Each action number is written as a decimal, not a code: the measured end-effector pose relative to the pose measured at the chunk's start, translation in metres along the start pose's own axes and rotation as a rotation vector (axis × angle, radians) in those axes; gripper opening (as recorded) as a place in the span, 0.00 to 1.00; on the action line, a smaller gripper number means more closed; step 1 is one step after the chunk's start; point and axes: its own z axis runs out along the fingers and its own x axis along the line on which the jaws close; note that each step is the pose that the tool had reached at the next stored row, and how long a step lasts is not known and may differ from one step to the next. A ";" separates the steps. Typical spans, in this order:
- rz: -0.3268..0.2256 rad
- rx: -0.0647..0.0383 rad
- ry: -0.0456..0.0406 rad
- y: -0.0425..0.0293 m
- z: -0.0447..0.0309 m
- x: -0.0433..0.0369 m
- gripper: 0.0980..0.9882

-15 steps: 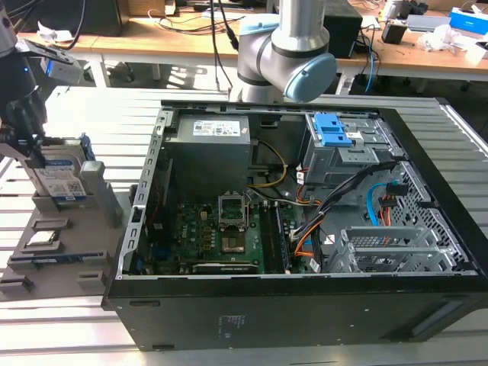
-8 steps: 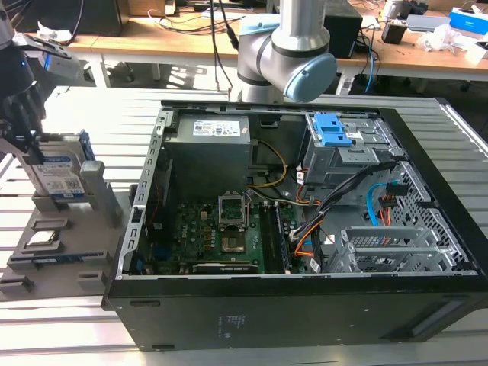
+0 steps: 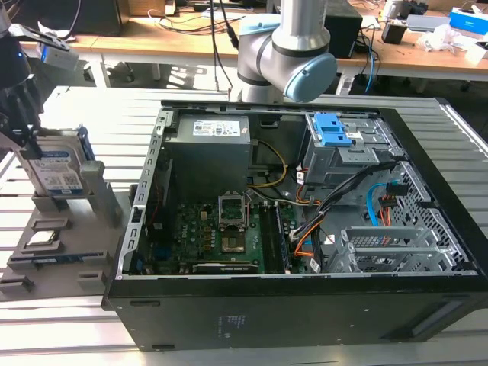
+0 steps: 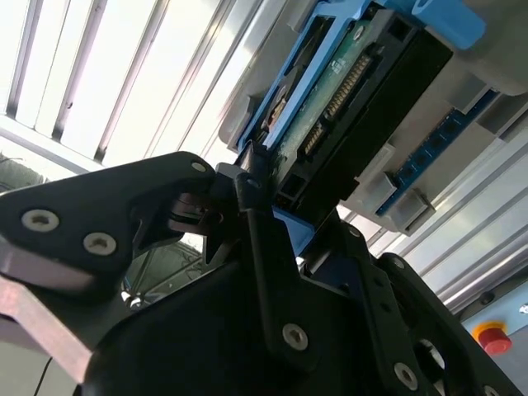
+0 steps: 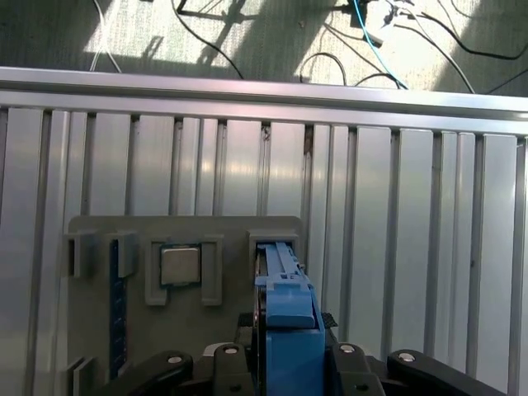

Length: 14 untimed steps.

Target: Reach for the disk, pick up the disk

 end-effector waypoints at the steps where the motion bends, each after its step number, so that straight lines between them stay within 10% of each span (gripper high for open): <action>1: 0.000 0.000 0.0001 0.0000 -0.0010 0.0000 0.30; 14: 0.000 0.000 0.0004 -0.0001 -0.0190 0.0001 0.30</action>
